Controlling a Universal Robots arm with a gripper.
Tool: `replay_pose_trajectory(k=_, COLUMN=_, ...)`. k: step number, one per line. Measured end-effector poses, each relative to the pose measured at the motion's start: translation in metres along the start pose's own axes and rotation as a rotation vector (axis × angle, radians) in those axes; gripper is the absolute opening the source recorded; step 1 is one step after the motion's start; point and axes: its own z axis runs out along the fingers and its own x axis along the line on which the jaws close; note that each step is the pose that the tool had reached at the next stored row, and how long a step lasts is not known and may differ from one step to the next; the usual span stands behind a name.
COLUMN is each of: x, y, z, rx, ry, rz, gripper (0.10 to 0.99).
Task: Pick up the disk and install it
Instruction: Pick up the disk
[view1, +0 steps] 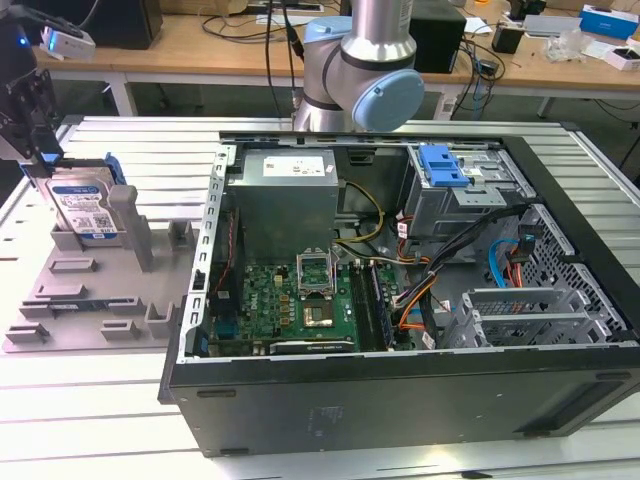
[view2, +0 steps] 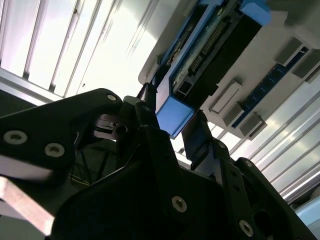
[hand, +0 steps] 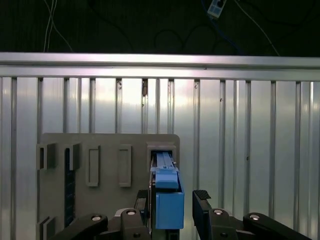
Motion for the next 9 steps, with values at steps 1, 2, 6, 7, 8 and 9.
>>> replay_pose_trajectory(k=1, x=0.0000, y=0.0000, z=0.0000, rx=0.000, ry=0.0000, rz=0.000, gripper=0.482)
replay_pose_trajectory(k=2, x=0.0000, y=0.0000, z=0.0001, rx=-0.001, ry=-0.0001, rz=0.000, gripper=0.482)
replay_pose_trajectory(k=6, x=0.0005, y=-0.0005, z=0.0005, rx=-0.001, ry=0.0000, rz=0.000, gripper=0.482)
replay_pose_trajectory(k=7, x=0.0008, y=-0.0007, z=0.0008, rx=0.000, ry=0.0000, rz=0.000, gripper=0.482)
replay_pose_trajectory(k=8, x=0.0012, y=-0.0008, z=0.0011, rx=0.000, ry=0.0000, rz=0.000, gripper=0.482)
replay_pose_trajectory(k=9, x=0.0018, y=-0.0010, z=0.0017, rx=0.000, ry=0.0000, rz=0.000, gripper=0.482)
